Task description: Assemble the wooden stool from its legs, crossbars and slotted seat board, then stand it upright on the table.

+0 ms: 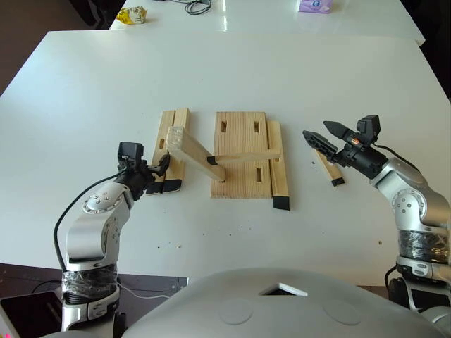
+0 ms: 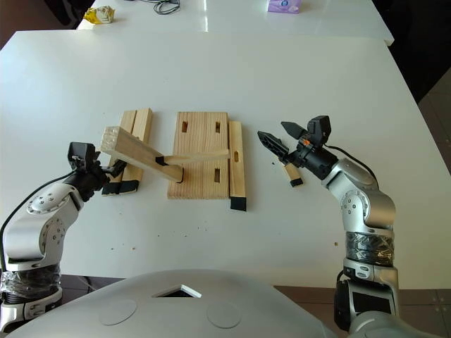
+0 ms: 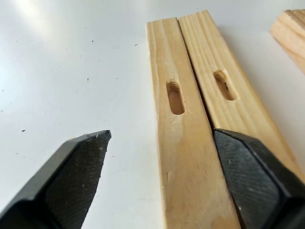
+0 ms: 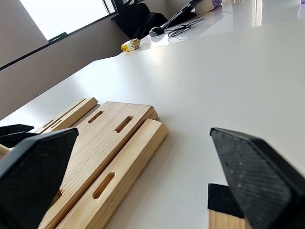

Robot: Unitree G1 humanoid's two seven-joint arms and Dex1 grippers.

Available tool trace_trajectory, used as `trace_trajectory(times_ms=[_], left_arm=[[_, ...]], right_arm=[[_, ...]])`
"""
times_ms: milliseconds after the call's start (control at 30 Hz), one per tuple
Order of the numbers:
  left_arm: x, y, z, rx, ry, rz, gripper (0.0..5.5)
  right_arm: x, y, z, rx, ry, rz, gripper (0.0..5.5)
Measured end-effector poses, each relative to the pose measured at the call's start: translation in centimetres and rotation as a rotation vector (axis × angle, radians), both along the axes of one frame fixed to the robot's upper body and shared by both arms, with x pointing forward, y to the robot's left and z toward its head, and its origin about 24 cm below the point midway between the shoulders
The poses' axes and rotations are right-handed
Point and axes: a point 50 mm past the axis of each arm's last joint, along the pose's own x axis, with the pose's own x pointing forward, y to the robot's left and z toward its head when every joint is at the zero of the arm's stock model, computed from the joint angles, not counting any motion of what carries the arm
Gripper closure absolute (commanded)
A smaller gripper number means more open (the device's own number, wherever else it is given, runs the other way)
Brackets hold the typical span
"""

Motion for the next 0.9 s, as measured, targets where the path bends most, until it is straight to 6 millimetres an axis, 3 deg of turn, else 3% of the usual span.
trace_trajectory(times_ms=[233, 500, 800, 900], left_arm=[[0.0, 1.0, 0.4, 0.052, 0.020, -0.020, 1.52], [-0.6, 0.1, -0.4, 0.074, 0.072, -0.106, 1.52], [-0.7, 1.0, -0.1, 0.082, 0.106, -0.089, 1.52], [-0.9, 1.2, 0.0, 0.070, 0.128, -0.074, 1.84]], right_arm=[[-0.4, 0.1, -0.3, 0.005, 0.012, -0.016, 0.39], [-0.8, 0.5, -0.6, 0.018, 0.018, -0.026, 0.39], [-1.0, 0.7, -0.7, 0.022, 0.023, -0.025, 0.39], [-1.2, 0.8, -0.9, 0.027, 0.029, -0.028, 0.39]])
